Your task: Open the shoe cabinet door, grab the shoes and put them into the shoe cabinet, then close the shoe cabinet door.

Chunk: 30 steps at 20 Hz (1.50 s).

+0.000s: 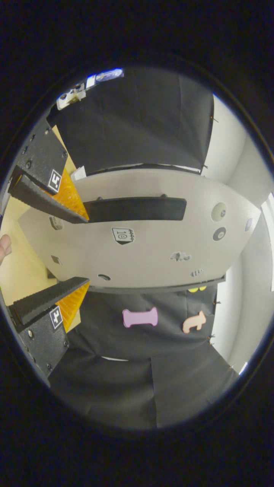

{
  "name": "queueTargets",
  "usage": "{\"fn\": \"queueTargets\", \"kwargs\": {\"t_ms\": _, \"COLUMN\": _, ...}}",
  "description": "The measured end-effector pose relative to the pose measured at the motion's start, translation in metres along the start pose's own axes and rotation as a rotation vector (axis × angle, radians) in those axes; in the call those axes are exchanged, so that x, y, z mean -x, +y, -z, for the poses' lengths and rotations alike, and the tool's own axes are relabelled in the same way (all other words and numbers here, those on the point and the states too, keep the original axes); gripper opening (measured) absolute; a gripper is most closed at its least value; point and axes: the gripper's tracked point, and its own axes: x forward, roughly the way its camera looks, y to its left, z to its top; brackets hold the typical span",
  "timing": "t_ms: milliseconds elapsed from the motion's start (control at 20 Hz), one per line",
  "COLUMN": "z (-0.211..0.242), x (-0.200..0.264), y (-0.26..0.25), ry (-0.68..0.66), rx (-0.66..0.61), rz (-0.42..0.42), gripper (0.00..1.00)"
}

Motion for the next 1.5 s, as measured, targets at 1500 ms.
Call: {"fn": "queueTargets", "kwargs": {"t_ms": 1500, "z": 0.002, "x": 0.115, "y": -0.003, "ry": -0.237, "rx": -0.051, "rz": 0.164, "gripper": 0.97}}
